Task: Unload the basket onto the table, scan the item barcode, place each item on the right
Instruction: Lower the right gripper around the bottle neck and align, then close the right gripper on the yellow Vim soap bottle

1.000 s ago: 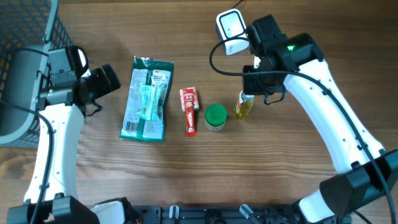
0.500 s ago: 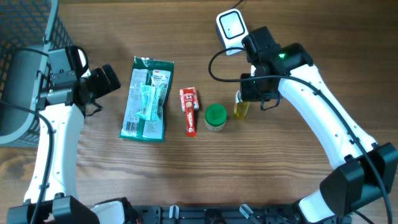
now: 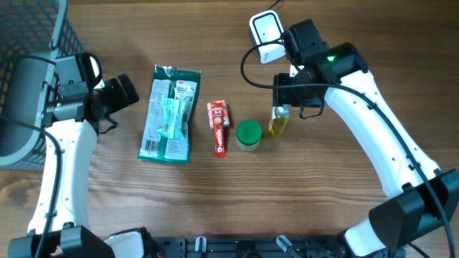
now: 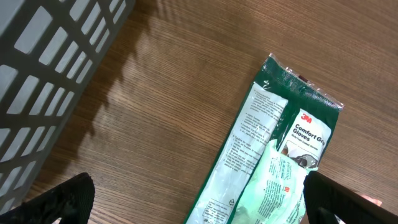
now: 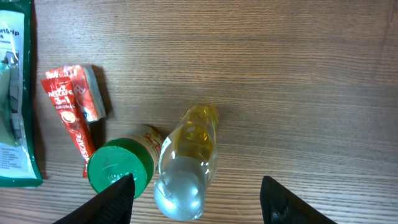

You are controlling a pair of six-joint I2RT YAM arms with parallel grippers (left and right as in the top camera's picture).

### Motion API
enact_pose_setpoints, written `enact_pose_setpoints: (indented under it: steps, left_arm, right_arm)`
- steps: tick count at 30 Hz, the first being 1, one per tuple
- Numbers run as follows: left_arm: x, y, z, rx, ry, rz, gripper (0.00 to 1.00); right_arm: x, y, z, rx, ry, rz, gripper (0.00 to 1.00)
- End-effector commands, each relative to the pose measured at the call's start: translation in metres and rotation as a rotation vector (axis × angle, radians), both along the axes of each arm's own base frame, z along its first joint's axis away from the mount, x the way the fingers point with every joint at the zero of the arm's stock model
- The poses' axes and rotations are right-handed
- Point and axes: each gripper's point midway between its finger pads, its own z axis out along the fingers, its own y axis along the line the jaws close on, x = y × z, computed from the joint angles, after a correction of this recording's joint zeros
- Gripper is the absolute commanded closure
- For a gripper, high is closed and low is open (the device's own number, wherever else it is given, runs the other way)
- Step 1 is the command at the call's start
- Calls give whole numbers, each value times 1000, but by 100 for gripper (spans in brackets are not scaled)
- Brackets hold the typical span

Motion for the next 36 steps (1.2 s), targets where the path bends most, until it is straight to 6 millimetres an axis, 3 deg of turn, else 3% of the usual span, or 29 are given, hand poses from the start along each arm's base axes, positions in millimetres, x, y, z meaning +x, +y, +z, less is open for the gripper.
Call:
enact_pose_setpoints:
  steps: [1,8,21,36]
  left_arm:
    - [1,2,2,10,-4,-5,0]
    - [1,2,2,10,-4,-5,0]
    - [1,2,2,10,-4,-5,0]
    - [1,2,2,10,-4,-5,0]
  right_arm:
    - [4,-2,9,16,-17,-88,35]
    - [-5,5,-20,14,22,-121,28]
    - [-19,12,-74,32,75,-28,34]
    - [-13,14,-79,30,40,33,52]
